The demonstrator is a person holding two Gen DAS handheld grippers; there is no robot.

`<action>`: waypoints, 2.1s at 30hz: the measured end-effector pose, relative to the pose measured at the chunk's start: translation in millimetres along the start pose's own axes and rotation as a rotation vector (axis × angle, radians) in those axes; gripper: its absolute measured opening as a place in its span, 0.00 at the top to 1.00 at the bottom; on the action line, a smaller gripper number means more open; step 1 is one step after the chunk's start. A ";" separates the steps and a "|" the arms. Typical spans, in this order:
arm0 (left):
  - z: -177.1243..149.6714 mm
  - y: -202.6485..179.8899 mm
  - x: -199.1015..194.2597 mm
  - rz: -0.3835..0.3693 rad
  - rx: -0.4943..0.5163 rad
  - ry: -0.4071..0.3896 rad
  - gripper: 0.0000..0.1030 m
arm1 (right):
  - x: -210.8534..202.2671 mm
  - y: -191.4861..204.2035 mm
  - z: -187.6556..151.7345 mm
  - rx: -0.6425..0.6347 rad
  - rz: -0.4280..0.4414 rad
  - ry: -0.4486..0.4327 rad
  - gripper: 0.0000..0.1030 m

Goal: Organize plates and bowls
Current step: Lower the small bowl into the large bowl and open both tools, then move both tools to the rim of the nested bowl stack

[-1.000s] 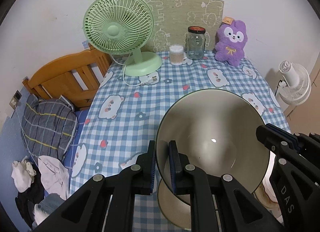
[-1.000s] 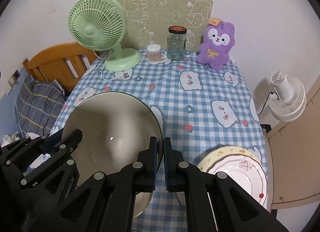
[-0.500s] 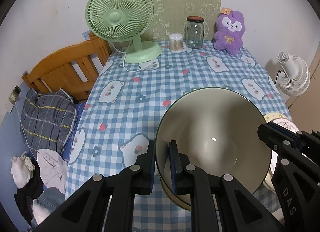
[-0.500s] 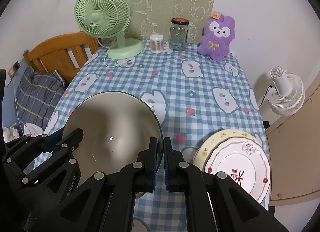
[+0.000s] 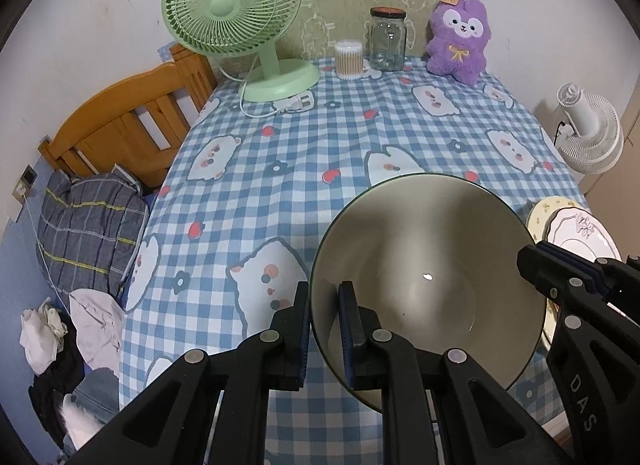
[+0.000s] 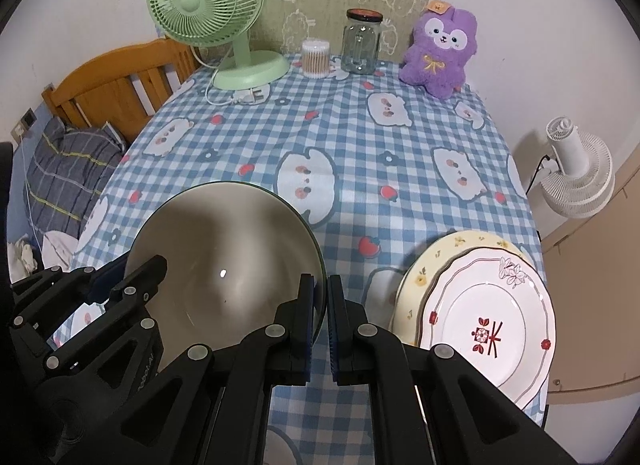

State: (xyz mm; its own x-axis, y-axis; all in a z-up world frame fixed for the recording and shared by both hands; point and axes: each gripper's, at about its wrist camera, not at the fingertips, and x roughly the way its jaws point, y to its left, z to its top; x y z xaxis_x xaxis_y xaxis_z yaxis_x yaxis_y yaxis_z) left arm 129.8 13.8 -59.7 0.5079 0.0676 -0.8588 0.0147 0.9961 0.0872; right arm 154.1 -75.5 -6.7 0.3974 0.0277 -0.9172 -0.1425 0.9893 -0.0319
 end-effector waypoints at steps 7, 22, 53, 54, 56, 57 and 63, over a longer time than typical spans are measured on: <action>-4.8 1.1 8.9 0.001 0.006 0.013 0.89 | 8.5 2.3 -2.6 -0.002 -0.001 0.022 0.92; -7.8 -4.6 14.0 -0.006 0.061 -0.024 0.72 | 13.2 1.7 -1.0 0.010 0.028 0.032 0.91; -26.5 12.4 -33.0 -0.050 0.045 -0.184 0.18 | -32.4 -20.8 -27.9 0.012 0.088 -0.134 0.26; -28.9 14.7 -34.9 -0.044 0.041 -0.189 0.18 | -31.9 -23.7 -30.4 0.019 0.095 -0.131 0.26; -33.0 18.8 -38.6 -0.051 0.033 -0.193 0.18 | -30.5 -28.5 -34.1 0.029 0.101 -0.124 0.26; -34.2 20.6 -40.0 -0.053 0.033 -0.194 0.18 | -29.4 -31.4 -36.1 0.039 0.105 -0.119 0.26; -40.5 33.2 -35.6 -0.029 0.025 -0.182 0.18 | -23.8 -41.2 -43.3 0.054 0.107 -0.108 0.26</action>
State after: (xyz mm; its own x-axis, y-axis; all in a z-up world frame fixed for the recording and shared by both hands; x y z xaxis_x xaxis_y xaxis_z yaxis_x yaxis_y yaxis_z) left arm 77.3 46.8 -46.8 0.6540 0.0255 -0.7560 0.0521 0.9955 0.0786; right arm 111.2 -123.1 -0.7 0.4784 0.1457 -0.8660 -0.1419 0.9860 0.0875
